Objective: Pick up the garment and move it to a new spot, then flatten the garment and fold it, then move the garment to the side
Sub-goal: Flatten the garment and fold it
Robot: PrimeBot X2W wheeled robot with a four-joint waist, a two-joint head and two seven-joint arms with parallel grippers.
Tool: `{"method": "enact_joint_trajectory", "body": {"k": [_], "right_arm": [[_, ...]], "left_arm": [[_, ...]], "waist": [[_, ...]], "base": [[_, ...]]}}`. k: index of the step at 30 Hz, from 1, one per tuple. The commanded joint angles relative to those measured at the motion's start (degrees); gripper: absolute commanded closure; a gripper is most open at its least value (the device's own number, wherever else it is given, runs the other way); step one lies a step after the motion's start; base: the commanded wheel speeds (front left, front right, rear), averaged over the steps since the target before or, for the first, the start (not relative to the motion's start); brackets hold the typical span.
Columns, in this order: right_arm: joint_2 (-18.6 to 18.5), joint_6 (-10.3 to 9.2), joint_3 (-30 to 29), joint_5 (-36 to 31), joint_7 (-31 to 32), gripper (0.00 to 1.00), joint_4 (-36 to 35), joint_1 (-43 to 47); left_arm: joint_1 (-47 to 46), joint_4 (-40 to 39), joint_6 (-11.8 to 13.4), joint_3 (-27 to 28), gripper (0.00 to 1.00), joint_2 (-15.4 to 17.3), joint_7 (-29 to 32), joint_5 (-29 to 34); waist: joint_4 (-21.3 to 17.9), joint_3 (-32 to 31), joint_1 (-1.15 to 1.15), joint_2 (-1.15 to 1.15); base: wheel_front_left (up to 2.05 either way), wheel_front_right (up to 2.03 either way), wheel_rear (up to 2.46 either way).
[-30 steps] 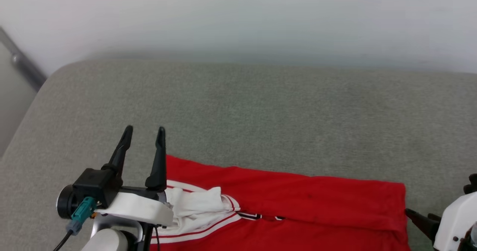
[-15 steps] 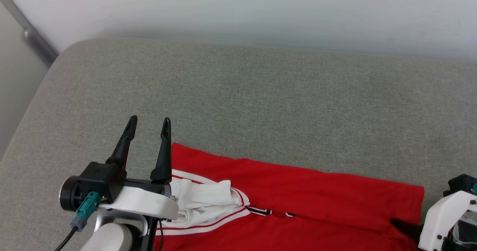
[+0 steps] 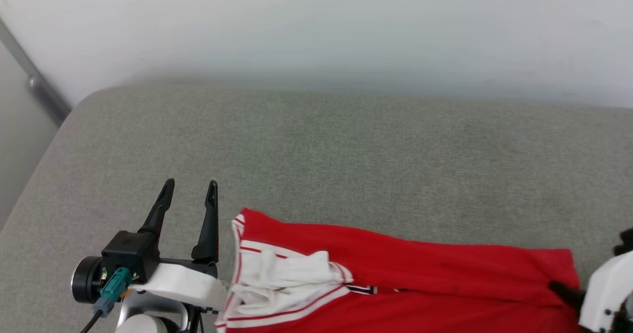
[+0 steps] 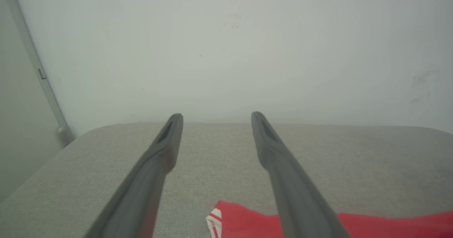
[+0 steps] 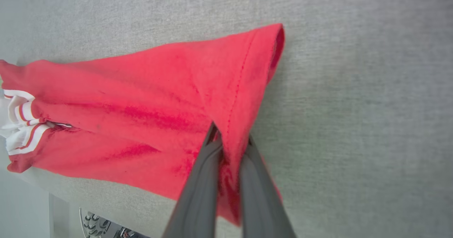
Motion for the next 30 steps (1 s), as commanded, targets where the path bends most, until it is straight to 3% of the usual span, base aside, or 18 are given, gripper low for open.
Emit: {"method": "enact_joint_trajectory", "body": {"k": [1, 11, 14, 19, 25, 30], "right_arm": [[-0.86, -0.02, -1.27, -0.35, -0.53, 1.00, 0.17, -0.05], [-1.61, -0.02, -14.75, -2.23, 0.45, 1.00, -0.12, 0.16], [1.09, -0.01, -16.98, -0.51, 3.52, 1.00, -0.46, -1.00], [8.59, -0.01, -18.67, 6.57, 11.85, 1.00, -1.57, -2.90], [12.53, -0.01, -16.95, 16.96, 18.89, 1.00, -1.66, -4.32], [12.55, -0.01, -8.24, 29.15, 15.55, 1.00, 3.15, -5.05]], "left_arm": [[0.49, -0.12, 0.29, 0.09, 0.00, 0.22, 0.13, -0.12], [2.01, -0.93, 0.94, -0.02, 0.00, 0.84, 0.45, -0.36], [2.03, -1.21, 1.26, -0.20, 0.00, 0.73, 0.63, -0.22], [1.65, -1.01, 0.90, -0.51, 0.00, 0.62, 0.90, -0.43], [1.07, -0.40, 0.61, -1.23, 0.00, 0.46, 1.27, -0.44], [0.22, -0.13, 0.23, -2.07, 0.00, 0.27, 1.71, -0.27]], "waist": [[-0.80, -0.84, 0.00, 0.00], [-2.89, -1.64, 0.00, 0.00], [-3.34, -1.53, 0.00, 0.00], [-3.47, -1.68, 0.00, 0.00], [-2.61, -2.18, 0.00, 0.00], [-1.17, -2.31, 0.00, 0.00]], "base": [[0.00, 0.00, 0.00], [0.00, 0.00, 0.00], [0.00, 0.00, 0.00], [0.00, 0.00, 0.00], [0.00, 0.00, 0.00], [0.00, 0.00, 0.00]]}}
